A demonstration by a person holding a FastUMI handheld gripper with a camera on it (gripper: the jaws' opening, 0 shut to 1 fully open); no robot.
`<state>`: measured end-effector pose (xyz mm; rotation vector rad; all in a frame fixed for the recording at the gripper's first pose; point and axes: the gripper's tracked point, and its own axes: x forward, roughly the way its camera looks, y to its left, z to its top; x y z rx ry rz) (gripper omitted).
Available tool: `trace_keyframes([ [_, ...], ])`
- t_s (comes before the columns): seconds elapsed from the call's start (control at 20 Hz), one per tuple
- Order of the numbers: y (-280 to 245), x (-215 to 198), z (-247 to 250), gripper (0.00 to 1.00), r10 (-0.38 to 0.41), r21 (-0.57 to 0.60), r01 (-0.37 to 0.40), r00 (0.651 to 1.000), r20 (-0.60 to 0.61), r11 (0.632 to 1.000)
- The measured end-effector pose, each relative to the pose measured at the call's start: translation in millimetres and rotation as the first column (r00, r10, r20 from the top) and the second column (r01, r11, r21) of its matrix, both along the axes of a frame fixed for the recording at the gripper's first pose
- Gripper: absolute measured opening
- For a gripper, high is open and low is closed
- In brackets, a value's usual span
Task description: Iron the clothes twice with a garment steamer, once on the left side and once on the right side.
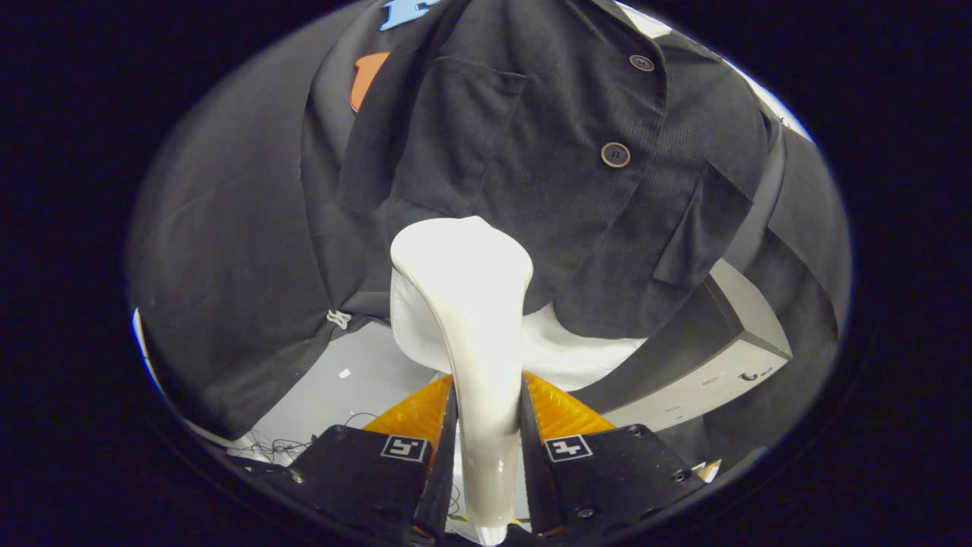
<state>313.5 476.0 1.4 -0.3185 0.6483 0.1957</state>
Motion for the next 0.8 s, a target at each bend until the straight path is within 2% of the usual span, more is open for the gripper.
trace_keyframes([
  [0.2, -17, -12, 15, 0.43, 0.012, 0.064, -0.015, 0.999, 0.039, 0.998],
  [0.35, -49, -26, 39, 0.43, 0.019, 0.142, -0.033, 0.996, 0.093, 0.989],
  [0.55, -112, -41, 84, 0.43, 0.000, 0.221, -0.050, 0.975, 0.221, 0.974],
  [0.8, -216, -69, 128, 0.43, -0.075, 0.284, -0.024, 0.941, 0.331, 0.959],
])
